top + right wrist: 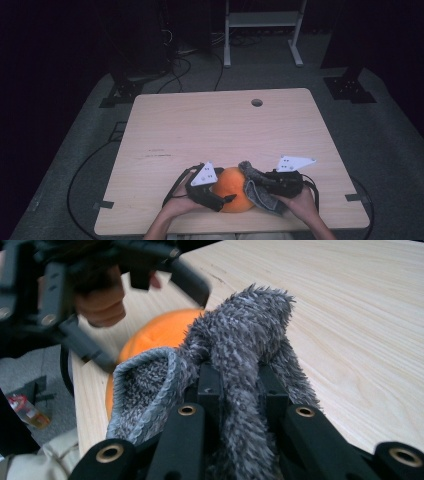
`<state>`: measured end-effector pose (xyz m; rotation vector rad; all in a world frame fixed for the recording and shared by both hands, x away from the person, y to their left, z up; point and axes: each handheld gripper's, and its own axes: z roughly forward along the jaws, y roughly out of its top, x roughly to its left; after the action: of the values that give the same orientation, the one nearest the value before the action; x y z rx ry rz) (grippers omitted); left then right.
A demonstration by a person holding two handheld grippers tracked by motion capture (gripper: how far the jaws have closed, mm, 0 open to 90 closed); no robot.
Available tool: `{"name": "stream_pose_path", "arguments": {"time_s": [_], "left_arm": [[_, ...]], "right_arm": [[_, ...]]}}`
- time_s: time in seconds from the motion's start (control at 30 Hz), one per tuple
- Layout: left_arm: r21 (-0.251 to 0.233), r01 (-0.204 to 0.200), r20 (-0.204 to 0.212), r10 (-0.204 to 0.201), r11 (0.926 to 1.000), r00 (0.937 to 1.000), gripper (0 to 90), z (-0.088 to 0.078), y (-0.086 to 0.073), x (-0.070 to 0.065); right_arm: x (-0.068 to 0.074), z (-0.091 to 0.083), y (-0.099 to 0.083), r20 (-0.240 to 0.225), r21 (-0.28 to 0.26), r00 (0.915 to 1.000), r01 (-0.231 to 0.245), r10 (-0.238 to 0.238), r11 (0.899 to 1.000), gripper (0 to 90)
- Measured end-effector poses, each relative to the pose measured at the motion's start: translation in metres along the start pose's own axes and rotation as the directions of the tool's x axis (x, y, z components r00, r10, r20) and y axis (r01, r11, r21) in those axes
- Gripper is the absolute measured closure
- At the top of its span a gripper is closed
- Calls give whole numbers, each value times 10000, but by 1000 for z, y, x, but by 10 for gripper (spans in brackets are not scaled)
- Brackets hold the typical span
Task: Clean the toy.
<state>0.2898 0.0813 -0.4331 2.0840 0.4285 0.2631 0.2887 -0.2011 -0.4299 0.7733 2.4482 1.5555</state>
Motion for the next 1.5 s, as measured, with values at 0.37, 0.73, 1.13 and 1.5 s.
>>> {"name": "stream_pose_path", "arguments": {"time_s": [0.37,0.73,1.13,1.5], "left_arm": [[-389,-1103,-656,1076,9931,9920,319,4,3,-13],[-690,-1146,-1014,1073,9910,9890,90,11,3,-6],[-552,-1252,-998,1193,9906,9878,217,8,-8,-8],[-564,-1616,-705,1575,9852,9850,228,8,-11,-14]], "right_arm": [[4,-11,1,405,108,9990,198,-202,9997,766],[22,1,6,1302,114,9812,1421,-1424,9898,767],[-6,-12,-8,2086,980,9761,414,-612,9943,767],[-4,-3,0,1227,-20,9921,280,-275,9996,767]]}}
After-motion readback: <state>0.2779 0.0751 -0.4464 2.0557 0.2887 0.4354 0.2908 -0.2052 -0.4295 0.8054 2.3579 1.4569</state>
